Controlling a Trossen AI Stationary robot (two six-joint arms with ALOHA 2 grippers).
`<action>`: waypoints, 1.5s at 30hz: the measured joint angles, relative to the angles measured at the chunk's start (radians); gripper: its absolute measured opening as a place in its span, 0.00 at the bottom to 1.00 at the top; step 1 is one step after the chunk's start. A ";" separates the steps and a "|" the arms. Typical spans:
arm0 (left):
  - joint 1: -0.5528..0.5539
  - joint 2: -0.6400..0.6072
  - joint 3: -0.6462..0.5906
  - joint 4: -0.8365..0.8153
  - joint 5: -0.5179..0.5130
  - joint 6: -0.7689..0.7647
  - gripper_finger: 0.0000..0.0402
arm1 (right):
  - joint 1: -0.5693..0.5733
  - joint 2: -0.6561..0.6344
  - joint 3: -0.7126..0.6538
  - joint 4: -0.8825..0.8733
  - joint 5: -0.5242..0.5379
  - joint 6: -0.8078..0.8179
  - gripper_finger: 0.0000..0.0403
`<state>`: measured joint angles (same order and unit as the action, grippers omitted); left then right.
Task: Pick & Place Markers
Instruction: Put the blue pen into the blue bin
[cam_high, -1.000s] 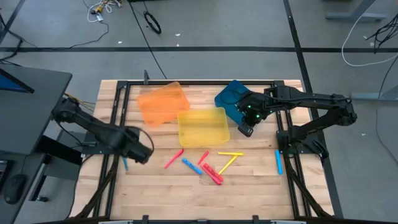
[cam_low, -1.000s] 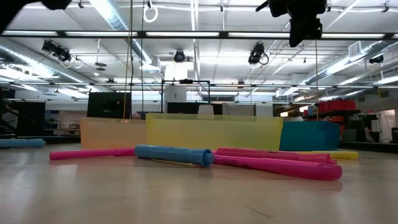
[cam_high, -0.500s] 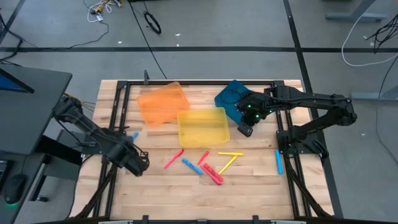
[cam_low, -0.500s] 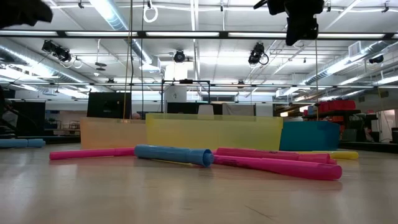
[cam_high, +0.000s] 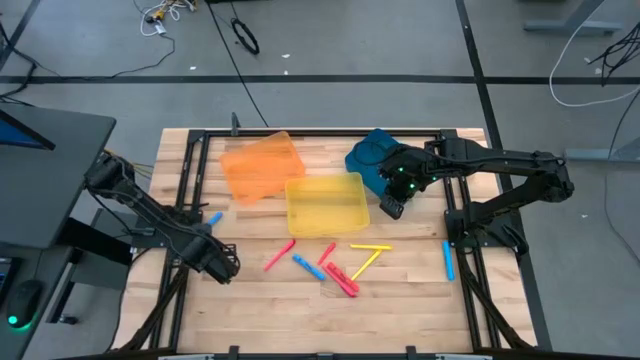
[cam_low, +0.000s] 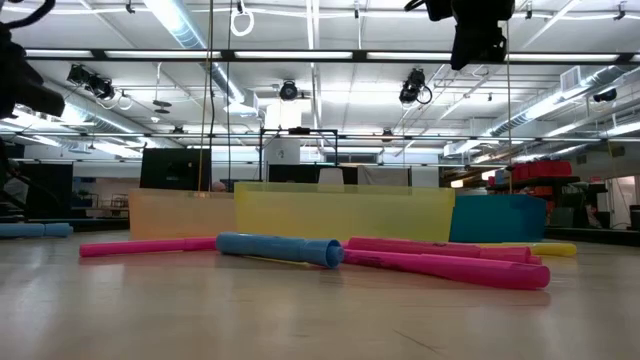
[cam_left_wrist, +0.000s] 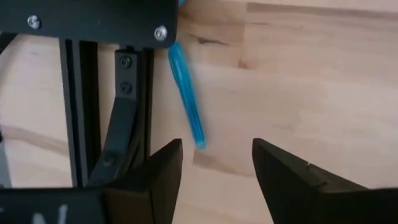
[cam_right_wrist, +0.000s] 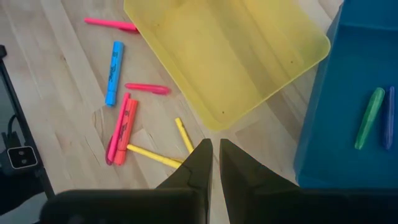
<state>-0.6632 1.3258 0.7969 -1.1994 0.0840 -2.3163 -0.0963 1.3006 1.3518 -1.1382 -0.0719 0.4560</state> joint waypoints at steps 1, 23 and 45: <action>0.002 0.000 -0.008 0.003 -0.002 -0.003 0.49 | 0.000 0.000 0.000 0.000 0.000 0.000 0.08; 0.018 0.005 -0.052 0.090 -0.129 -0.062 0.47 | 0.000 0.003 0.000 0.013 0.000 0.003 0.08; -0.014 0.068 -0.052 0.289 -0.176 0.194 0.47 | 0.000 0.003 0.000 0.040 0.000 -0.020 0.08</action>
<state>-0.6768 1.3937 0.7452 -0.9105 -0.0916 -2.1228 -0.0965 1.3037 1.3518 -1.0977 -0.0723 0.4365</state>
